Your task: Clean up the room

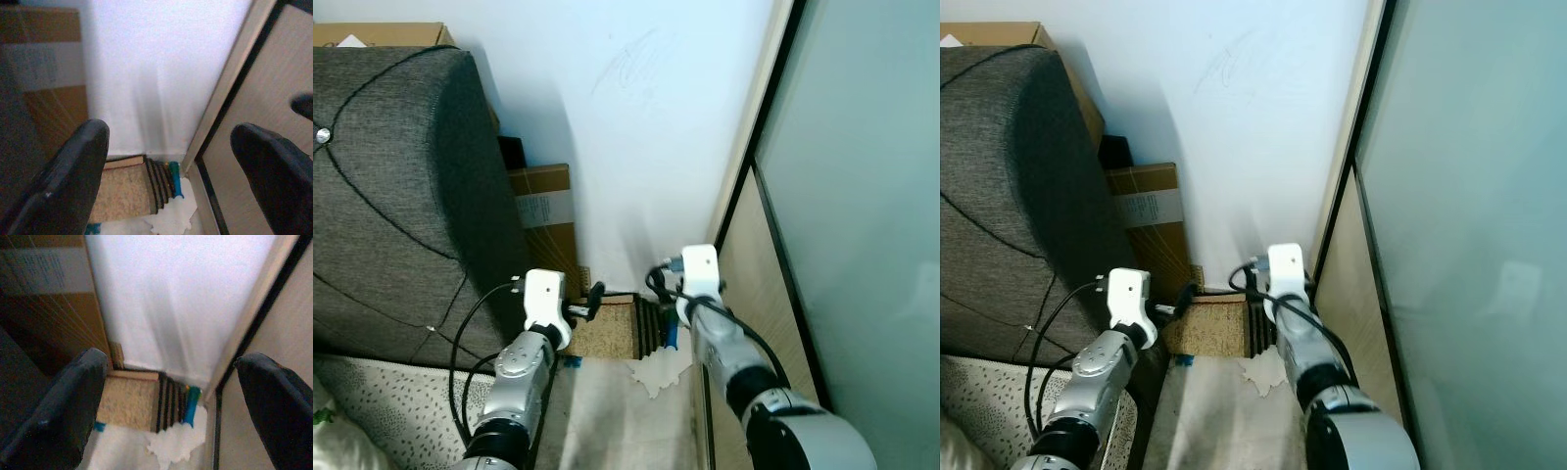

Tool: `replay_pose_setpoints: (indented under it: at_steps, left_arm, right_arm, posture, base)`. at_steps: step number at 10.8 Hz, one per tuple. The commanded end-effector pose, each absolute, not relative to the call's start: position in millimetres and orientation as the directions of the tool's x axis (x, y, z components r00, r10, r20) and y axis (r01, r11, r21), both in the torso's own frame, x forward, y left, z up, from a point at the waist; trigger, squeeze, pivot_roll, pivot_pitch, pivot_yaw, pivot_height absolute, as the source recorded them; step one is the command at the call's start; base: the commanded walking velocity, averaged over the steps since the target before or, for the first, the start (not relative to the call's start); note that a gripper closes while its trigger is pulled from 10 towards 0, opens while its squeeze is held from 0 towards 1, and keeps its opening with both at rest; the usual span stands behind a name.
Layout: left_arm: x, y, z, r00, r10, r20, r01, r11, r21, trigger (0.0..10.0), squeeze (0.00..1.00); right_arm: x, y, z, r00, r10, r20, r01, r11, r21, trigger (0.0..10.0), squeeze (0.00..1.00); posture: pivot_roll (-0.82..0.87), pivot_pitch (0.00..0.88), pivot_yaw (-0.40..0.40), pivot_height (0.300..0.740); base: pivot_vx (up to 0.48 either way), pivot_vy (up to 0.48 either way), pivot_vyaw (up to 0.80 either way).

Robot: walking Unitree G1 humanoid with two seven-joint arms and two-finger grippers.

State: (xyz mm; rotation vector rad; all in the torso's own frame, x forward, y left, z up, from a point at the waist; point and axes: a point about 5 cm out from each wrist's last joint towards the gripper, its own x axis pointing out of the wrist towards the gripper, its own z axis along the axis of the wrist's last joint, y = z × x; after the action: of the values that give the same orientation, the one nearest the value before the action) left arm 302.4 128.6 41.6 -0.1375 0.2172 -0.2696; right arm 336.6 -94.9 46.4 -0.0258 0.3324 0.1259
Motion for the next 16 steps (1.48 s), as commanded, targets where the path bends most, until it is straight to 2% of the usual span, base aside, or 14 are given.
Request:
replay_pose_setpoints:
  at_steps: [1, 3, 10, 16]
  left_arm:
    - [304.0, 129.2, 44.8, 0.942, -0.274, -0.192, 0.244, 0.956, -0.166, 10.0, 0.00]
    - [302.5, 128.4, 47.0, 0.939, -0.283, -0.193, 0.254, 0.953, -0.164, 10.0, 0.00]
    - [302.6, 129.5, 46.9, 0.939, -0.275, -0.205, 0.240, 0.954, -0.179, 10.0, 0.00]
    - [302.5, 131.6, 46.7, 0.942, -0.263, -0.211, 0.230, 0.959, -0.168, 10.0, 0.00]
  right_arm:
    - [335.2, -97.1, 44.3, 0.935, 0.116, -0.334, -0.133, 0.991, -0.027, 10.0, 0.00]
    - [332.6, -99.9, 40.5, 0.931, 0.113, -0.346, -0.132, 0.991, -0.031, 10.0, 0.00]
    - [332.0, -98.2, 39.9, 0.930, 0.117, -0.348, -0.145, 0.988, -0.055, 10.0, 0.00]
    - [331.2, -98.5, 38.5, 0.929, 0.103, -0.355, -0.138, 0.988, -0.074, 10.0, 0.00]
  posture:
    - [-0.07, 0.000, -0.032, 0.740]
    - [-0.07, 0.000, -0.027, 0.740]
    - [-0.07, 0.000, -0.023, 0.740]
    - [-0.06, 0.000, -0.027, 0.740]
  base:
    - [0.000, 0.000, -0.56]
    - [0.000, 0.000, -0.80]
    - [0.000, 0.000, 0.00]
    - [-0.271, 0.000, 0.00]
